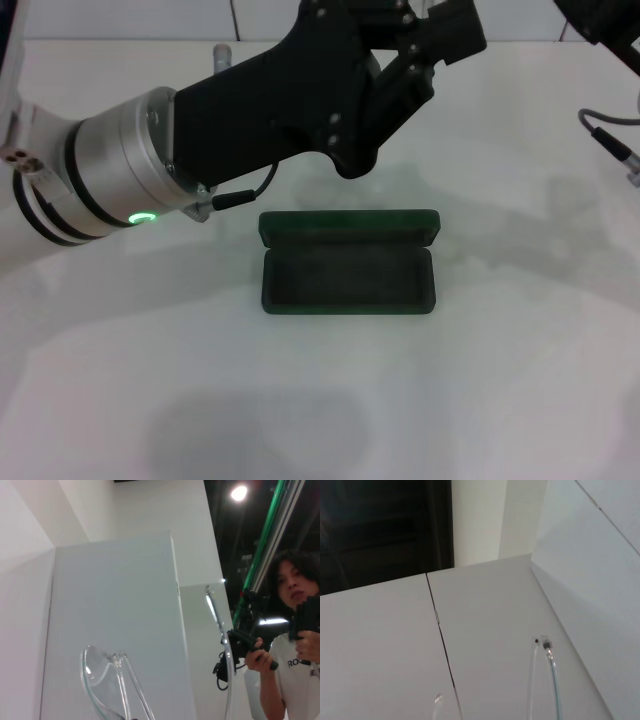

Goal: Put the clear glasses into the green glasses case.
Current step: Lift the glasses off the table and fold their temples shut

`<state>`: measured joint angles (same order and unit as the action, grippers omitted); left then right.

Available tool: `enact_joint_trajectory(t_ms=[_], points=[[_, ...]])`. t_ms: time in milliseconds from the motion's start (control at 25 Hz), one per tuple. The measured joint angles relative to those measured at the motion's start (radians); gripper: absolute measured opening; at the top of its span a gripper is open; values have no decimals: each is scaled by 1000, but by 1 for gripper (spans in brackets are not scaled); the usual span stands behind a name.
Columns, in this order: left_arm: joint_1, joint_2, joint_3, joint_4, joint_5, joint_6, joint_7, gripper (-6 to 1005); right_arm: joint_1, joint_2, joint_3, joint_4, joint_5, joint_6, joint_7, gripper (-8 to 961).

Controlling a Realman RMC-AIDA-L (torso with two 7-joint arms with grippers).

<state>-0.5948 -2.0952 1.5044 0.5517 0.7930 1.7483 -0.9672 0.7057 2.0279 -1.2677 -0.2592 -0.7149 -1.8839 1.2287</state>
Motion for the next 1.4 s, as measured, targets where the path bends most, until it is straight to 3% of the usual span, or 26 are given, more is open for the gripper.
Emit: enact_joint_trajectory(t_ms=[600,1400], points=[[-6,1,8,-1,11,-33,-17,37,23,0,-67,-12,-1,20,-3,70],[30,9,0,5,11,-9,-19,37,-11,-2,-59,-11,40,22,-30,71]])
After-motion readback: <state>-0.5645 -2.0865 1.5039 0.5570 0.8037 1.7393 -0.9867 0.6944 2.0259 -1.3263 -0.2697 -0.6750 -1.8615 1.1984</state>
